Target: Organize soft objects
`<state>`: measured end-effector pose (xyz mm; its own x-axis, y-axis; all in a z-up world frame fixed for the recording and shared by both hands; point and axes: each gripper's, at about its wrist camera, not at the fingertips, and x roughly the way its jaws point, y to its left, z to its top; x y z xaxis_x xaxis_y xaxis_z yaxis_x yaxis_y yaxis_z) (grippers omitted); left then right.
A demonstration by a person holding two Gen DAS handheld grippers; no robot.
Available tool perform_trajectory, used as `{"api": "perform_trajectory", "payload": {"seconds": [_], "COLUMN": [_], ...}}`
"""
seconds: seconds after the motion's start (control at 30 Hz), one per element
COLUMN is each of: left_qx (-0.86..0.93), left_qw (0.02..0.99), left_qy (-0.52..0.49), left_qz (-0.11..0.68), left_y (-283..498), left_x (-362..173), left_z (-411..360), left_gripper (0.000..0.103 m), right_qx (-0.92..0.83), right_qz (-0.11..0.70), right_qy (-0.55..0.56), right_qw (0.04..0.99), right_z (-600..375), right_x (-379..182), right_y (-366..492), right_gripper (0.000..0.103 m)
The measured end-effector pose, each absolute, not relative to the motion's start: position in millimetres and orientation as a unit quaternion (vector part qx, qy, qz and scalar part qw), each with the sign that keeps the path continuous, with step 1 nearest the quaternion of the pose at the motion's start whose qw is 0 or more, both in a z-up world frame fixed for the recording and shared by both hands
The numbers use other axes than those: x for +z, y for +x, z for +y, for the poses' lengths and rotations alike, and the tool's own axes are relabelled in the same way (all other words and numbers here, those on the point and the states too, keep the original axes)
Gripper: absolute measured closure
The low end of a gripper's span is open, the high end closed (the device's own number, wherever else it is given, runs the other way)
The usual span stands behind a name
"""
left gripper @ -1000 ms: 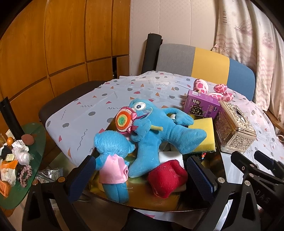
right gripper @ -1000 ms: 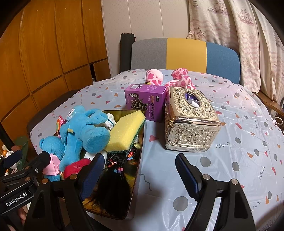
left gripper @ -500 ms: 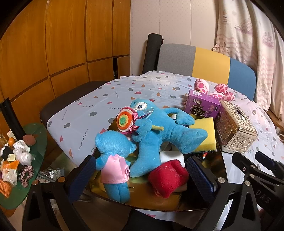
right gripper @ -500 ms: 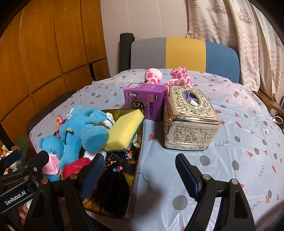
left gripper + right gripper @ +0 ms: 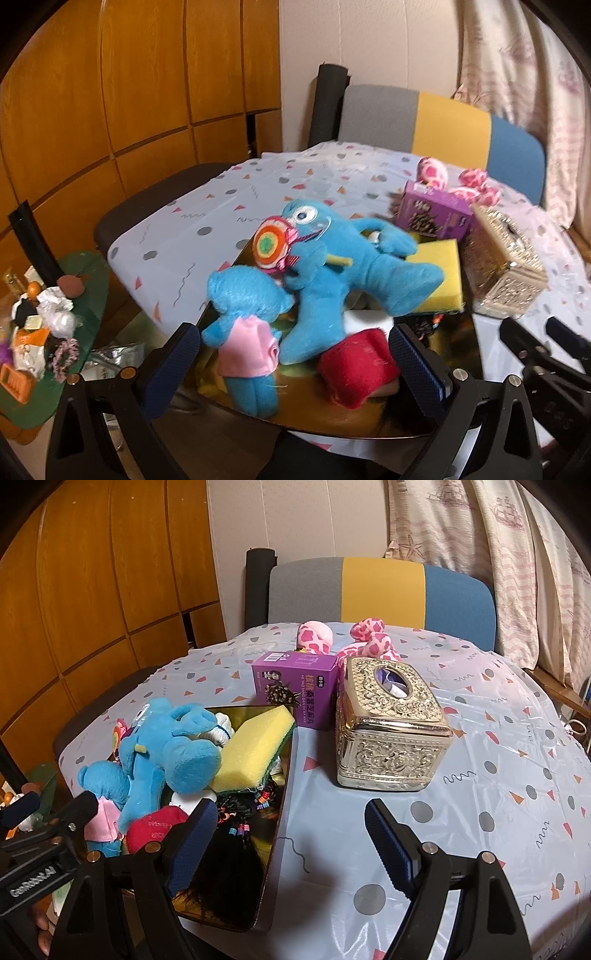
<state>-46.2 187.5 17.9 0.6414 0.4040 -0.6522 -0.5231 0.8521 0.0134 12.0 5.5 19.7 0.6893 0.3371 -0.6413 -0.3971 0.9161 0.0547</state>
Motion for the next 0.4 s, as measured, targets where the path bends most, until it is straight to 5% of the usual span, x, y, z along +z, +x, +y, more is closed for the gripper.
{"api": "perform_trajectory", "payload": {"seconds": [0.23, 0.4], "left_qx": [0.245, 0.239], "left_qw": [0.906, 0.908], "left_qy": [-0.102, -0.096], "left_qz": [0.329, 0.331], "left_y": [-48.8, -46.7], "left_x": [12.9, 15.1], "left_z": [186.6, 183.7], "left_gripper": [0.007, 0.001], "right_qx": [0.195, 0.191], "right_qz": [0.343, 0.347], "right_qy": [-0.044, -0.040], "right_qw": [0.918, 0.917], "right_z": [2.4, -0.9], "right_x": [17.2, 15.9], "right_y": [13.7, 16.8], "right_gripper": [0.019, 0.019]}}
